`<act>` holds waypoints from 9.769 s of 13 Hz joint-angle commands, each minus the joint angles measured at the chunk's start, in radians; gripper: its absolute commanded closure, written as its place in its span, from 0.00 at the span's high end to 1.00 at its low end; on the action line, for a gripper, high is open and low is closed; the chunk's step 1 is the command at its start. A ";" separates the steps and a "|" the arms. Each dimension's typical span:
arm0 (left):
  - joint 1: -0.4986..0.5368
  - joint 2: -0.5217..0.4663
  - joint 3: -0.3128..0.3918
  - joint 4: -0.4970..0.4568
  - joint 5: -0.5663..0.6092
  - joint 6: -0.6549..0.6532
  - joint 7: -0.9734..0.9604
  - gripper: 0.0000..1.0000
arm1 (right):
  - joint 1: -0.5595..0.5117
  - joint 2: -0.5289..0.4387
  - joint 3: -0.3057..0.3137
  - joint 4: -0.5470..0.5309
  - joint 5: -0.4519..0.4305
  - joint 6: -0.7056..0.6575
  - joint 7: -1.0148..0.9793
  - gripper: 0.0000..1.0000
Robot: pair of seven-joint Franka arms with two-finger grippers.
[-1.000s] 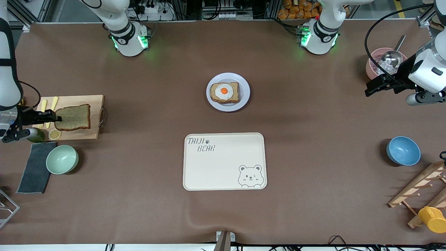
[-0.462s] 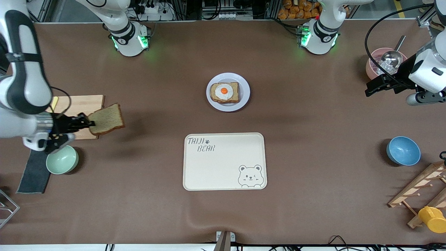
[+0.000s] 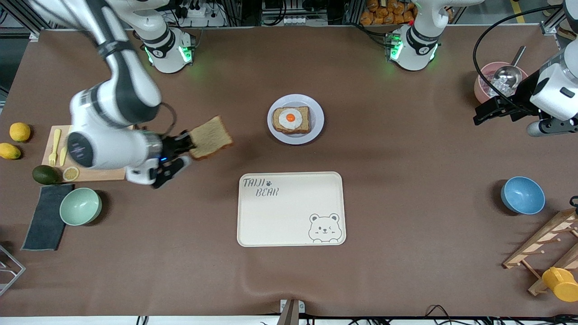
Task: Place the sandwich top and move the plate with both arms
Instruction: 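Carry the bread slice with the right gripper onto the egg toast, then open the right gripper to release the bread on the sandwich, then withdraw the right gripper while the left gripper reaches toward the plate, then lower the left gripper to the rim of the white plate, then close the left gripper on the plate rim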
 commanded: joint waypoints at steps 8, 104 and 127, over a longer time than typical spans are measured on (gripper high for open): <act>0.002 -0.010 0.000 -0.004 -0.002 0.012 -0.011 1.00 | 0.360 -0.020 -0.015 -0.087 0.018 0.257 0.568 0.00; -0.202 0.556 -0.172 -0.736 -1.681 0.513 1.474 0.76 | -0.189 -0.335 -0.247 0.220 -0.304 -0.305 0.390 1.00; -0.227 0.587 -0.215 -0.708 -1.766 0.528 1.498 0.07 | -0.212 -0.342 -0.238 0.221 -0.297 -0.259 0.376 1.00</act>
